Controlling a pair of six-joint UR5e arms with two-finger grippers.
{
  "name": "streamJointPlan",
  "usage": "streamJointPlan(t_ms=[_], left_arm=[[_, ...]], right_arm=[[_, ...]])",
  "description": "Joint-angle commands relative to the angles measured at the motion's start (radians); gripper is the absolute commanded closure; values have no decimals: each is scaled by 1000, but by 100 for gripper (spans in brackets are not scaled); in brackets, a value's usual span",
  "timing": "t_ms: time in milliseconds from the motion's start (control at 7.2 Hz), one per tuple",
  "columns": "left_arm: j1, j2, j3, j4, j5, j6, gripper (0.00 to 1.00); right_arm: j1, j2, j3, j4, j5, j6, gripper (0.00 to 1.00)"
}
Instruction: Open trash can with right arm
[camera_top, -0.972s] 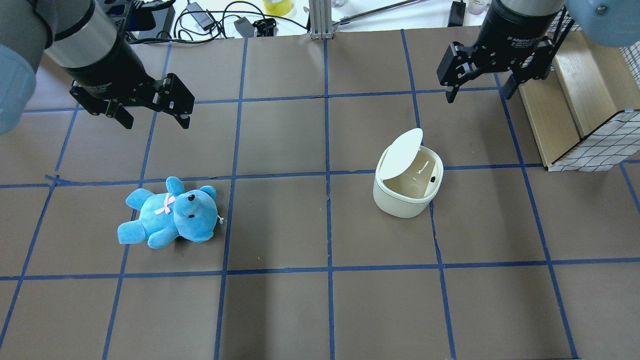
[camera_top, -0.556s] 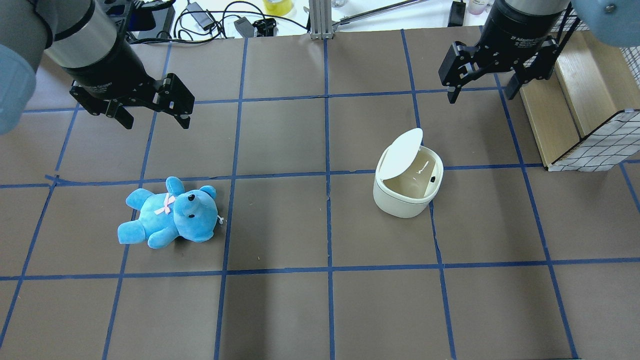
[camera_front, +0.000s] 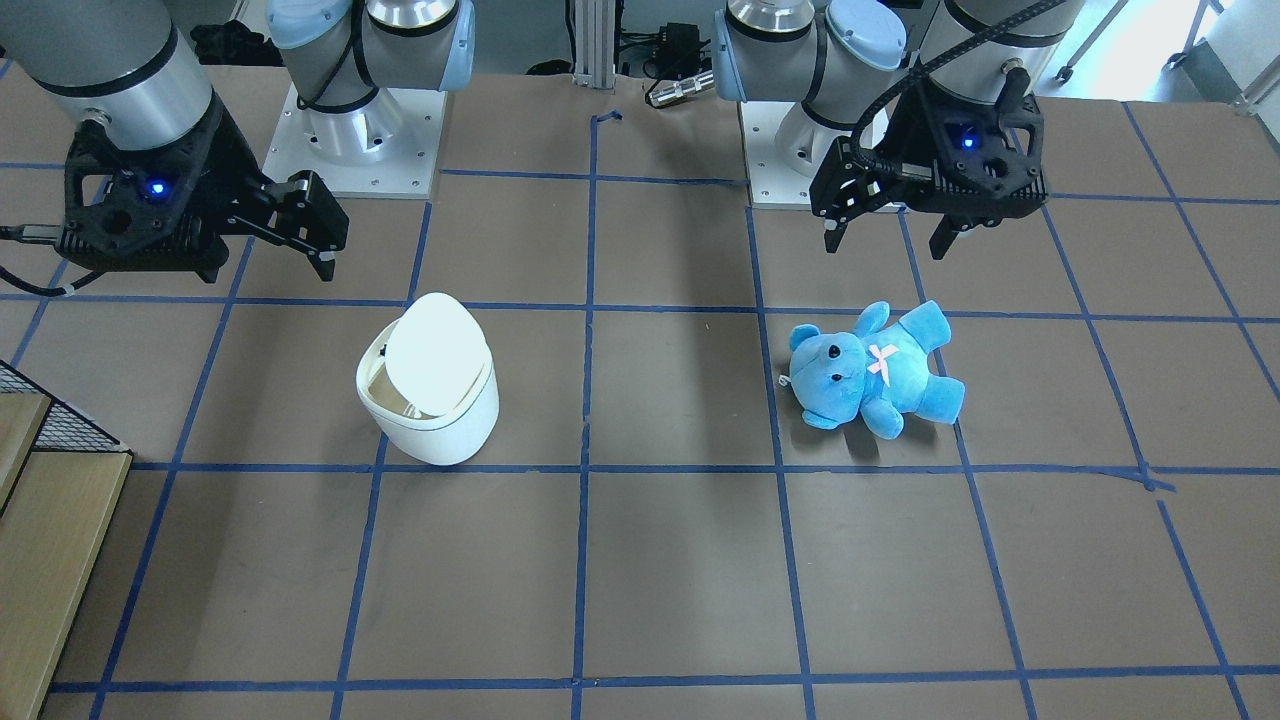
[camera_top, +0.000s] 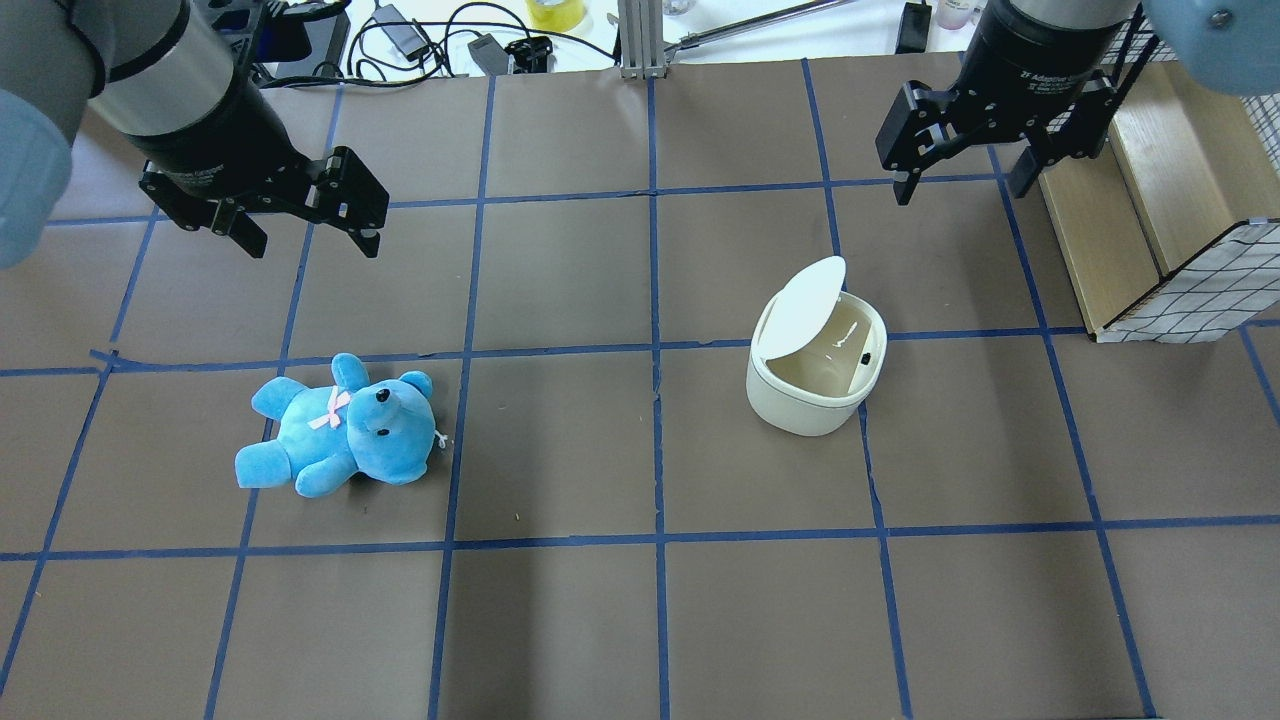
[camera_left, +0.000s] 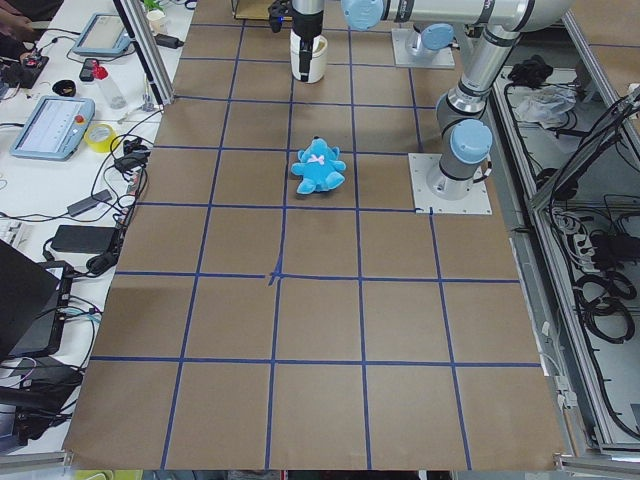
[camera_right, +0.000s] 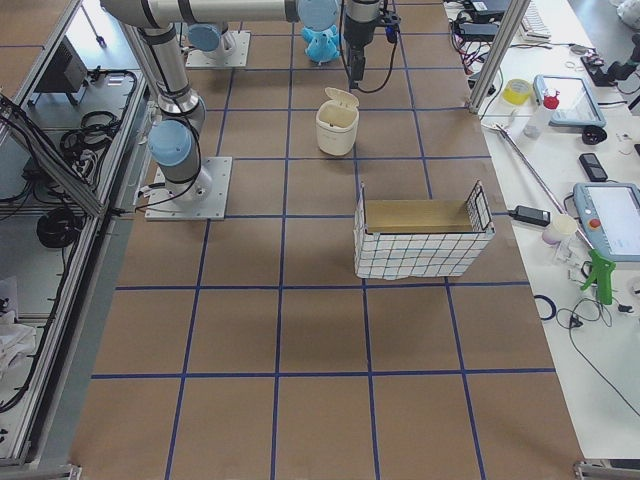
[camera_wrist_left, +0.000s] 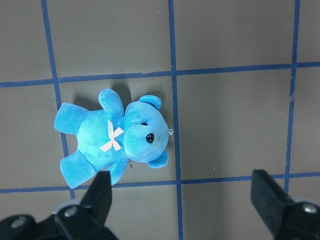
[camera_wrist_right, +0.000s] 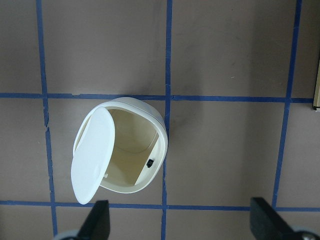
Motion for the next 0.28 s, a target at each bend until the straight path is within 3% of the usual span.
streamJointPlan(t_ms=[0, 139], left_arm=[[0, 0, 0, 0, 0, 0, 0], [0, 0, 0, 0, 0, 0, 0]], right_arm=[[0, 0, 0, -6, 2, 4, 0], [0, 0, 0, -6, 1, 4, 0]])
